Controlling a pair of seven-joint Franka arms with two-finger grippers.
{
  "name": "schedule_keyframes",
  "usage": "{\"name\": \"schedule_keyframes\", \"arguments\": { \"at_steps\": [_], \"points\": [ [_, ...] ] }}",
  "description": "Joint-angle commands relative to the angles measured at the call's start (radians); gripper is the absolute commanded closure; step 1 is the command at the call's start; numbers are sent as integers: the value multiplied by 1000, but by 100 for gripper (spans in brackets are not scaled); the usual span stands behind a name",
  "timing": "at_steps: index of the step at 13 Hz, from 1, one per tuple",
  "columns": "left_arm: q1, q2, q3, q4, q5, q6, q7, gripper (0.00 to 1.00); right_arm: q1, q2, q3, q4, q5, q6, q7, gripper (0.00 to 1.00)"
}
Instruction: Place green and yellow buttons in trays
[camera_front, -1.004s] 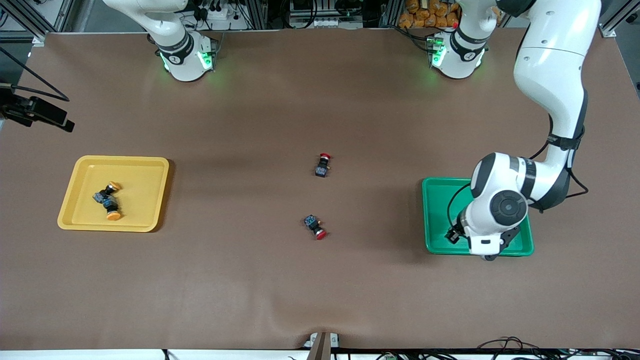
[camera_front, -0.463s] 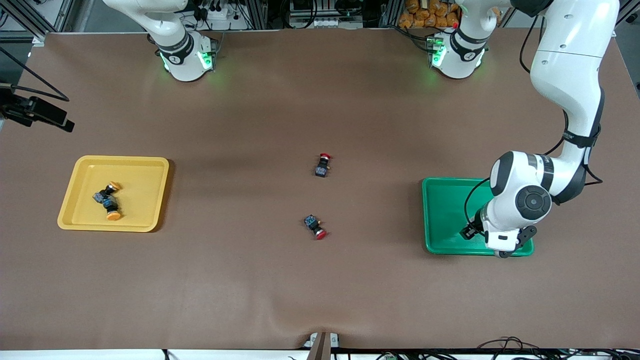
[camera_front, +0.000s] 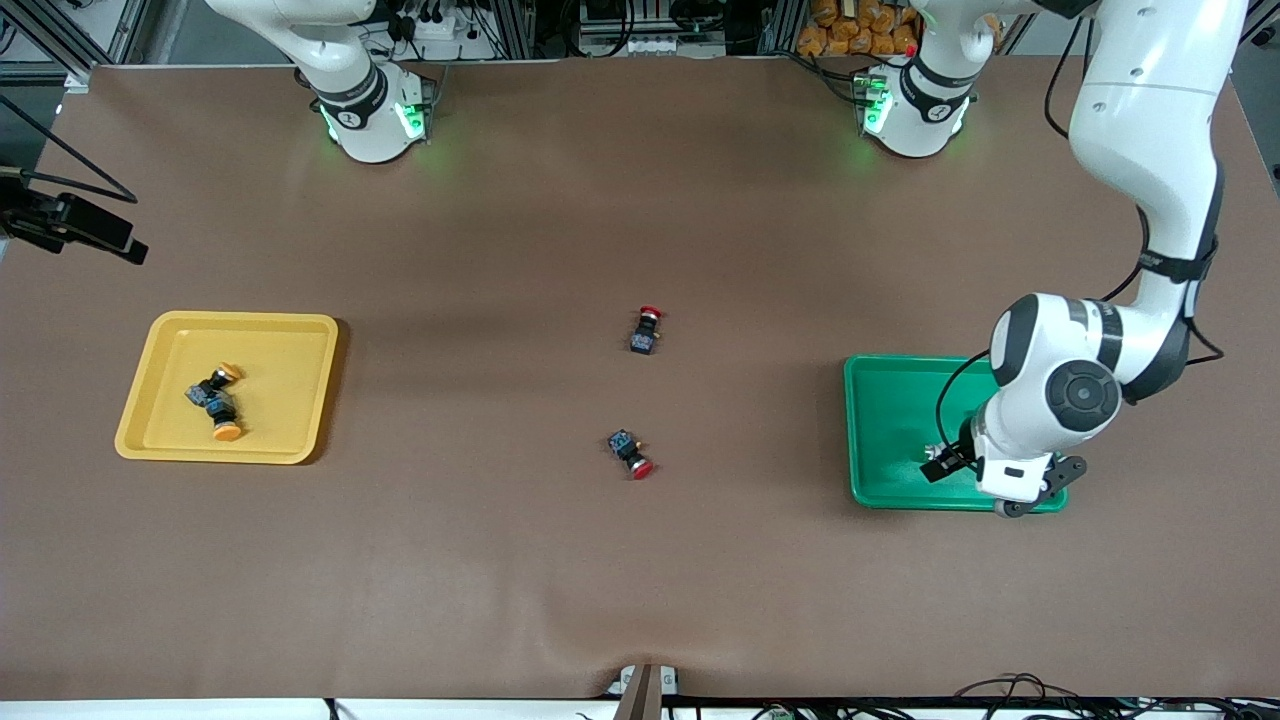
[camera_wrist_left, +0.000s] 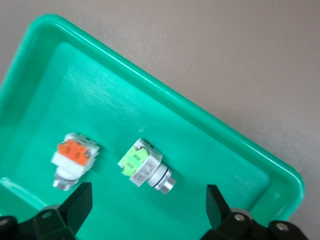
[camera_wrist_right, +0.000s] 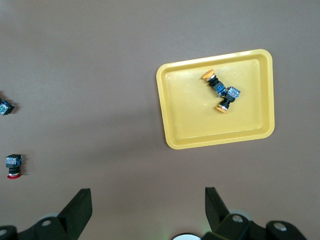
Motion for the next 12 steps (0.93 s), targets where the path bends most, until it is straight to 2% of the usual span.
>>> {"name": "schedule_keyframes", "arguments": {
  "at_steps": [1, 5, 7, 9, 12],
  "points": [
    [8, -116, -40, -27, 2, -89, 23, 0, 1, -13, 0, -7, -7, -4, 14, 0],
    [5, -243, -93, -8, -42, -223, 38, 0, 1, -13, 0, -7, -7, -4, 14, 0],
    [11, -271, -99, 10, -50, -253, 67, 0, 1, -13, 0, -7, -7, -4, 14, 0],
    [11, -338, -103, 12, -52, -278, 106, 0, 1, -13, 1, -7, -7, -4, 14, 0],
    [8, -383, -100, 87, -101, -377, 160, 0, 1, -13, 0, -7, -8, -4, 14, 0]
  ]
}}
